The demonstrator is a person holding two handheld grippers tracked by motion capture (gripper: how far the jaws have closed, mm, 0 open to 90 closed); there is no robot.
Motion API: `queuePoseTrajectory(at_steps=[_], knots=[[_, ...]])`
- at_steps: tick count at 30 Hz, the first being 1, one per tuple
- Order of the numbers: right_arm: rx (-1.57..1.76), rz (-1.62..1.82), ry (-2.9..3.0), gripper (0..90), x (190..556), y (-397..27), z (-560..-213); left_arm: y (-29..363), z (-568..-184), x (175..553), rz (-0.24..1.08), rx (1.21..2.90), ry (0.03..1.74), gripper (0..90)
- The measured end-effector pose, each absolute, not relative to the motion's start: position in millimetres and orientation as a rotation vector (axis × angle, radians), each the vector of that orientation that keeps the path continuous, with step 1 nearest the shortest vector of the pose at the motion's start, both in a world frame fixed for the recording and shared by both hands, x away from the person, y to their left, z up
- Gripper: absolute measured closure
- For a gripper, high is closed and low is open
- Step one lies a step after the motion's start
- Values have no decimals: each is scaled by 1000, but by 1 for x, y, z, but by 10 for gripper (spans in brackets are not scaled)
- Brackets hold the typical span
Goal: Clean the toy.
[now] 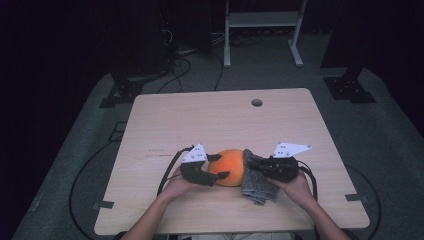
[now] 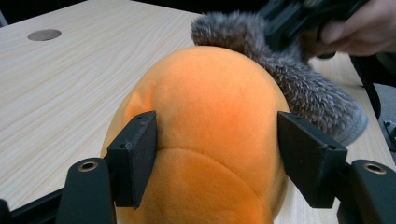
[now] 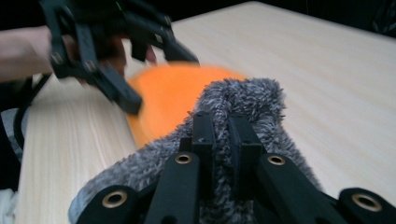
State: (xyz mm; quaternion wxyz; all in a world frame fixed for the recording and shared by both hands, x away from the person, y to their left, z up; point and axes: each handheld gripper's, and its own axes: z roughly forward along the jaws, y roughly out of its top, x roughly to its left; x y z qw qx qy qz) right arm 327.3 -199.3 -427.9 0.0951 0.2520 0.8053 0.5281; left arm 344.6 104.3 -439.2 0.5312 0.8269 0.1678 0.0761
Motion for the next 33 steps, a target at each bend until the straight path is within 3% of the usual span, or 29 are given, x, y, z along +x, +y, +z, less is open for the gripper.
queuePoseTrajectory(at_steps=[8, 15, 17, 20, 21, 26, 33], knots=[[860, 1496, 2403, 822, 321, -223, -440, 98, -439, 342, 199, 1990, 356, 323], [650, 1577, 2373, 821, 322, -187, -408, 87, -436, 334, 241, 2035, 277, 337], [631, 1528, 2394, 822, 324, -182, -409, 88, -436, 335, 229, 2029, 281, 319], [626, 1481, 2405, 824, 322, -179, -415, 97, -432, 339, 157, 1962, 338, 210], [636, 1479, 2402, 824, 322, -181, -416, 101, -432, 346, 140, 1960, 427, 191], [661, 1466, 2395, 824, 319, -190, -421, 102, -440, 352, 73, 1962, 479, 232], [668, 1416, 2385, 824, 308, -211, -420, 92, -432, 342, 146, 2019, 418, 297]])
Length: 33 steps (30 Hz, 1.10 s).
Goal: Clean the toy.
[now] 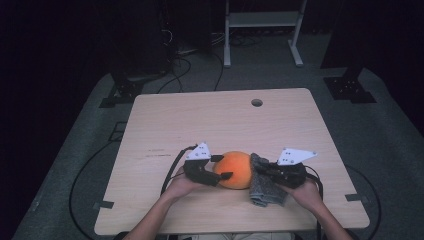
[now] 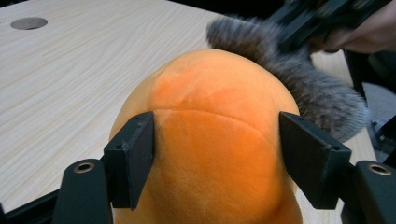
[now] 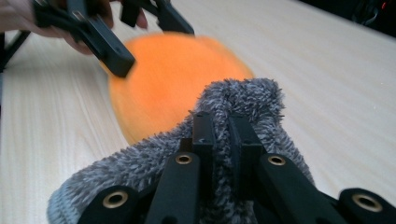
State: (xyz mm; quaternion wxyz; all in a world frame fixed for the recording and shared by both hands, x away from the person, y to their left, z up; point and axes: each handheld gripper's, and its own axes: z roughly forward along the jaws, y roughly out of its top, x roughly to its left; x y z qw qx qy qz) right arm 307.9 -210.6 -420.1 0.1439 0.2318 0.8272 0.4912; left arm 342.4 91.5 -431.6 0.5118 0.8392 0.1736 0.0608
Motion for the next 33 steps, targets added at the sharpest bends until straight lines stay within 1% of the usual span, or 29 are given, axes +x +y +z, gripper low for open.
queuePoseTrajectory(at_steps=[3, 4, 5, 6, 7, 8, 9, 10, 12, 13, 14, 16, 22, 24, 27, 28, 29, 31, 32, 33], knots=[[620, 1467, 2367, 824, 304, -205, -411, 87, -430, 339, 176, 2040, 382, 306], [566, 1500, 2372, 824, 303, -193, -403, 83, -428, 336, 195, 2051, 363, 309], [566, 1500, 2372, 824, 303, -193, -403, 83, -428, 336, 195, 2051, 363, 309], [525, 1495, 2392, 825, 306, -180, -399, 82, -427, 334, 209, 2058, 345, 304], [525, 1495, 2392, 825, 306, -180, -399, 82, -427, 334, 209, 2058, 345, 289], [510, 1423, 2429, 825, 309, -171, -403, 84, -428, 334, 189, 2051, 350, 256], [510, 1423, 2429, 825, 309, -171, -403, 84, -428, 334, 189, 2051, 350, 212], [528, 1438, 2438, 826, 310, -170, -408, 89, -431, 334, 136, 2018, 365, 183], [537, 1446, 2434, 825, 310, -172, -410, 93, -432, 335, 132, 2016, 374, 178], [548, 1453, 2430, 826, 310, -174, -412, 94, -433, 336, 126, 2019, 381, 180], [566, 1473, 2427, 826, 311, -177, -414, 95, -434, 338, 116, 2020, 391, 237], [579, 1468, 2429, 825, 311, -179, -416, 94, -434, 338, 124, 2029, 387, 269], [607, 1418, 2433, 825, 308, -193, -418, 91, -430, 337, 145, 2035, 362, 314], [595, 1451, 2410, 825, 303, -198, -412, 87, -428, 336, 153, 2035, 338, 325], [566, 1483, 2402, 825, 303, -195, -406, 84, -427, 335, 163, 2037, 324, 329], [538, 1491, 2405, 824, 305, -187, -402, 82, -425, 334, 172, 2038, 314, 326], [538, 1491, 2405, 824, 305, -187, -402, 82, -425, 334, 172, 2038, 314, 313], [528, 1456, 2422, 825, 308, -181, -403, 84, -426, 336, 146, 2029, 346, 238], [541, 1449, 2430, 825, 310, -180, -406, 86, -427, 338, 121, 2021, 371, 238], [558, 1453, 2426, 826, 312, -182, -411, 90, -429, 340, 83, 2005, 402, 171]])
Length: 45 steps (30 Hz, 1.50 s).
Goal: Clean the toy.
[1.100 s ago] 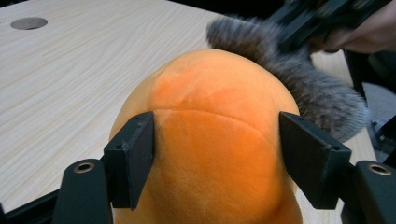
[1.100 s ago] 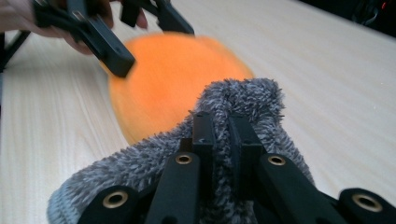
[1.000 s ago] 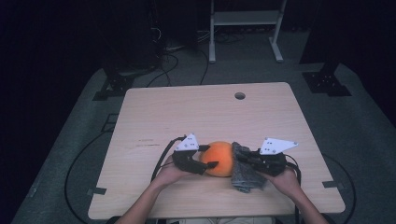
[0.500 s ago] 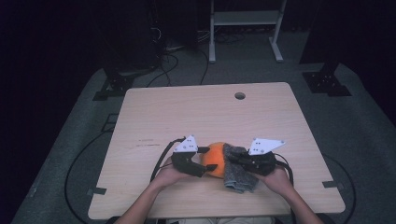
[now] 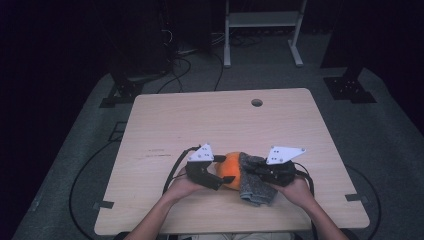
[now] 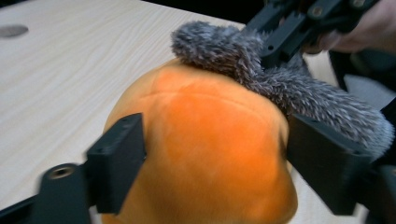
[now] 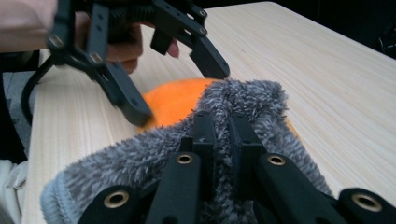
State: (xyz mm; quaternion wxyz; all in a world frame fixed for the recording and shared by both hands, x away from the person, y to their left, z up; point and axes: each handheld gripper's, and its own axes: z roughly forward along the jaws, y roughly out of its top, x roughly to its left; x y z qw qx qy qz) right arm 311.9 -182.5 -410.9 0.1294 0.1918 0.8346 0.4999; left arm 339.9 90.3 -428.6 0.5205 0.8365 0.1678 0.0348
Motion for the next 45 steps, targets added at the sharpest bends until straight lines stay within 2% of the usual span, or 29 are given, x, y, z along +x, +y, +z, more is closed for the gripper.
queuePoseTrajectory(at_steps=[2, 4, 7, 8, 9, 10, 14, 18, 20, 24, 25, 27, 30, 31, 34, 35, 37, 38, 40, 41, 42, 44, 45], knots=[[564, 1454, 2423, 826, 311, -184, -412, 91, -429, 341, 71, 2016, 417, 121], [592, 1446, 2410, 826, 311, -191, -412, 93, -433, 342, 36, 2029, 427, 131], [587, 1441, 2418, 826, 309, -192, -409, 93, -434, 341, 51, 2035, 422, 253], [587, 1441, 2418, 826, 309, -192, -409, 92, -434, 340, 67, 2038, 418, 253], [562, 1475, 2423, 827, 307, -191, -403, 91, -431, 337, 117, 2032, 390, 324], [538, 1492, 2422, 827, 306, -188, -398, 91, -431, 337, 117, 2032, 390, 353], [455, 1487, 2420, 826, 302, -176, -383, 85, -426, 332, 173, 2048, 324, 387], [488, 1450, 2448, 827, 312, -176, -391, 85, -425, 330, 196, 2054, 301, 403], [511, 1464, 2448, 827, 314, -180, -395, 88, -427, 332, 182, 2047, 315, 394], [614, 1473, 2428, 827, 314, -199, -409, 91, -431, 341, 93, 2017, 406, 197], [644, 1485, 2426, 827, 312, -206, -414, 89, -433, 343, 49, 2015, 433, 183], [650, 1475, 2426, 827, 310, -210, -415, 87, -433, 343, 48, 2008, 437, 210], [649, 1477, 2423, 827, 309, -211, -411, 86, -430, 339, 104, 2011, 405, 340], [604, 1512, 2414, 828, 306, -207, -402, 83, -425, 335, 164, 2017, 360, 362], [490, 1487, 2432, 827, 301, -189, -390, 77, -423, 329, 223, 2030, 294, 395], [467, 1473, 2437, 827, 301, -183, -388, 72, -421, 324, 269, 2042, 254, 397], [456, 1429, 2450, 828, 303, -178, -388, 74, -421, 324, 270, 2044, 262, 385], [456, 1429, 2450, 828, 303, -178, -388, 74, -421, 324, 270, 2044, 262, 351], [485, 1419, 2454, 828, 306, -180, -393, 77, -424, 328, 238, 2017, 320, 227], [513, 1419, 2459, 828, 307, -185, -397, 78, -427, 335, 160, 2022, 404, 163], [513, 1419, 2459, 828, 307, -185, -397, 78, -427, 335, 160, 2022, 404, 142], [526, 1427, 2455, 828, 307, -188, -398, 78, -429, 339, 95, 2007, 445, 153], [526, 1415, 2455, 828, 306, -189, -396, 78, -429, 339, 104, 2005, 432, 222]])
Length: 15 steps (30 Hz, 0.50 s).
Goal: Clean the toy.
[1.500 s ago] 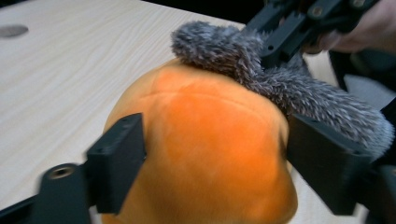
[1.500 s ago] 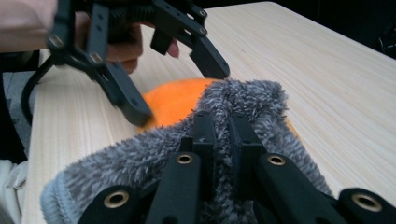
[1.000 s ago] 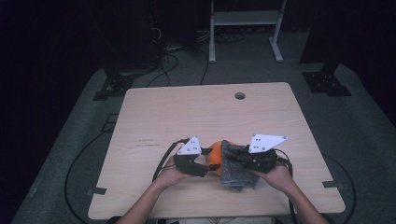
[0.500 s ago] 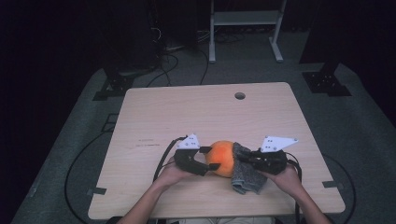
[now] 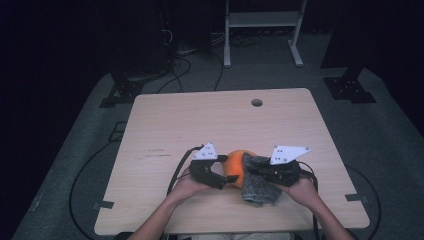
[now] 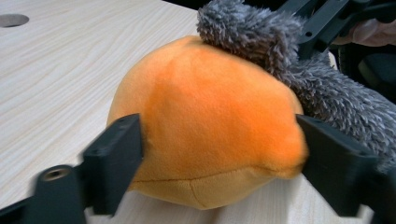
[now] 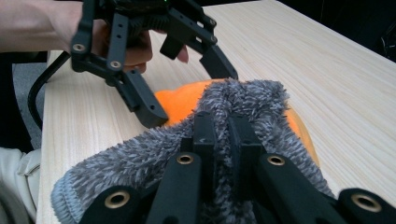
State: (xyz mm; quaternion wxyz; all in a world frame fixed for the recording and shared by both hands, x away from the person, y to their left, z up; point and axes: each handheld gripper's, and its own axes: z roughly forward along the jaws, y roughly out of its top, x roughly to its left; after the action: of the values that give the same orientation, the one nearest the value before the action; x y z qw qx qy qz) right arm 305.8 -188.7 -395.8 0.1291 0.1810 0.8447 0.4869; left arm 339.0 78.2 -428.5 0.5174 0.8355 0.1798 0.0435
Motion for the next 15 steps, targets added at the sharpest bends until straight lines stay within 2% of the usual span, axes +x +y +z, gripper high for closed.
queuePoseTrajectory(at_steps=[2, 4, 8, 15], knots=[[502, 1401, 2451, 828, 304, -187, -389, 79, -426, 336, 151, 2006, 396, 313], [453, 1409, 2457, 829, 302, -182, -380, 77, -423, 332, 192, 2011, 341, 361], [339, 1327, 2522, 829, 302, -162, -372, 69, -421, 321, 282, 2047, 234, 373], [425, 1325, 2511, 829, 313, -172, -379, 75, -425, 323, 270, 2059, 250, 392]])
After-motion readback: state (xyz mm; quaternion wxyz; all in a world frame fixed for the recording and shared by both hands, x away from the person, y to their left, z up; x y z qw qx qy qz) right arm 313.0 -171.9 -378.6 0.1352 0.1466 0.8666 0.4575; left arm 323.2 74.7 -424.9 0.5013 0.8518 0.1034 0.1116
